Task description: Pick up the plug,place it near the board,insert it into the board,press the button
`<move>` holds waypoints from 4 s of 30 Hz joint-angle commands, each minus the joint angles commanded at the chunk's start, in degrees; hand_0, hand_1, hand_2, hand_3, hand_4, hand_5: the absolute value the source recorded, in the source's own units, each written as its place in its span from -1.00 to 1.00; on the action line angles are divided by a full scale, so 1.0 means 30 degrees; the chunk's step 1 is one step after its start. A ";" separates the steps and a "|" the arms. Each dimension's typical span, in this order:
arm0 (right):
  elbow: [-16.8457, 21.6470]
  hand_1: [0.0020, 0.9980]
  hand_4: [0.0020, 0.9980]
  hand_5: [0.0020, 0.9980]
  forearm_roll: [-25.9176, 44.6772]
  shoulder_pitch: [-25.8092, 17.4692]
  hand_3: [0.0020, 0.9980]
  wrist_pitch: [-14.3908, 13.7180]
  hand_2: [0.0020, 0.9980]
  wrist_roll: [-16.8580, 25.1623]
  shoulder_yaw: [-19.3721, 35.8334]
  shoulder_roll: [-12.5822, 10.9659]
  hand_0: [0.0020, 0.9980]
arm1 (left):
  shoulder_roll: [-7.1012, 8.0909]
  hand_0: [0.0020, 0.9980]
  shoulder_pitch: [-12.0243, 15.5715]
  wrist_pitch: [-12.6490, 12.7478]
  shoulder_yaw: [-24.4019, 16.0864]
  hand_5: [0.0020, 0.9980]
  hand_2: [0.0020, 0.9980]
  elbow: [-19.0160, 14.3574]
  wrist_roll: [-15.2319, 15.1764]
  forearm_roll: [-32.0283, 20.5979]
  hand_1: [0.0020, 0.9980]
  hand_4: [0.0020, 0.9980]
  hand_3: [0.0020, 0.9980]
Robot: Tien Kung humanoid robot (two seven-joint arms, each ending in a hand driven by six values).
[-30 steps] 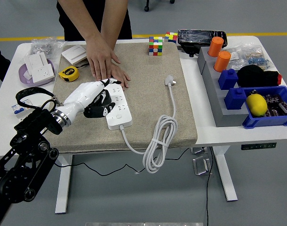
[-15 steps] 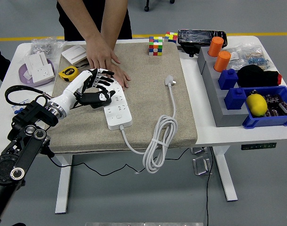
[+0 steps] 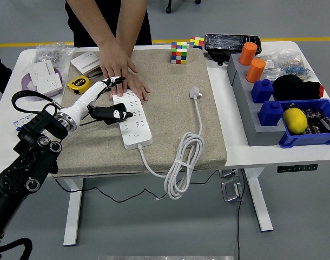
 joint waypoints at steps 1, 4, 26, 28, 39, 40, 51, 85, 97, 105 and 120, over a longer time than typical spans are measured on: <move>0.0002 0.52 1.00 1.00 -0.0003 0.0009 0.55 0.0000 0.49 -0.0002 0.0001 -0.0008 0.67 | -0.0018 0.73 -0.0071 0.0143 -0.0005 -0.62 0.71 0.0223 -0.0121 0.0726 0.80 1.00 0.72; -0.0008 0.52 1.00 1.00 0.0024 0.0020 0.55 -0.0001 0.49 -0.0005 -0.0008 -0.0026 0.67 | -0.0080 0.73 -0.0217 0.0520 -0.0032 -0.62 0.71 0.0723 -0.0403 0.2626 0.80 1.00 0.72; -0.0009 0.52 1.00 1.00 0.0006 0.0129 0.55 -0.0021 0.49 -0.0038 0.0106 -0.0040 0.67 | -0.0404 0.61 -0.0667 0.1806 -0.0315 0.16 0.52 0.2958 0.0176 0.4754 0.67 1.00 0.56; -0.0008 0.52 1.00 1.00 -0.0003 0.0136 0.55 -0.0021 0.49 -0.0038 0.0121 -0.0034 0.67 | -0.0413 0.61 -0.0692 0.1824 -0.0303 0.16 0.52 0.2970 0.0211 0.4732 0.67 1.00 0.56; -0.0006 0.52 1.00 1.00 -0.0012 0.0161 0.56 -0.0033 0.49 -0.0038 0.0150 -0.0033 0.67 | -0.0457 0.56 -0.0771 0.1840 -0.0258 0.22 0.40 0.3189 0.0205 0.5583 0.57 1.00 0.44; -0.0012 0.52 1.00 1.00 0.0006 0.0164 0.56 -0.0032 0.49 -0.0035 0.0145 -0.0030 0.67 | -0.0463 0.56 -0.0788 0.1888 -0.0244 0.22 0.40 0.3214 0.0177 0.5755 0.57 1.00 0.44; -0.0015 0.52 1.00 1.00 0.0044 0.0154 0.56 -0.0023 0.49 -0.0016 0.0163 -0.0032 0.67 | -0.0549 0.53 -0.0872 0.2595 -0.0283 -0.03 0.26 0.3436 0.0004 0.6316 0.52 0.97 0.16; 0.0003 0.52 1.00 1.00 0.0080 0.0125 0.55 -0.0034 0.49 -0.0031 0.0070 -0.0038 0.67 | -0.0550 0.22 -0.0774 0.3825 -0.0308 -0.80 -0.01 0.3665 -0.0559 0.6316 0.07 0.12 0.03; 0.0006 0.52 1.00 1.00 0.0035 0.0114 0.55 -0.0044 0.49 -0.0035 0.0266 0.0007 0.67 | -0.0448 0.19 -0.0462 0.3492 -0.0790 -0.91 -0.02 0.2941 -0.0584 0.6316 0.08 0.05 0.01; -0.0010 0.52 1.00 1.00 0.0046 0.0088 0.55 -0.0044 0.49 -0.0038 0.0360 0.0025 0.67 | -0.0293 0.18 0.0346 0.2987 -0.1685 -0.92 -0.04 0.0881 -0.0431 0.6316 0.07 0.03 -0.01; -0.0014 0.52 1.00 1.00 0.0034 0.0017 0.55 -0.0043 0.49 -0.0041 0.0341 0.0049 0.67 | 0.0272 0.16 0.1259 0.3181 -0.3294 -0.93 -0.03 0.0901 -0.0800 0.6316 0.07 -0.01 0.00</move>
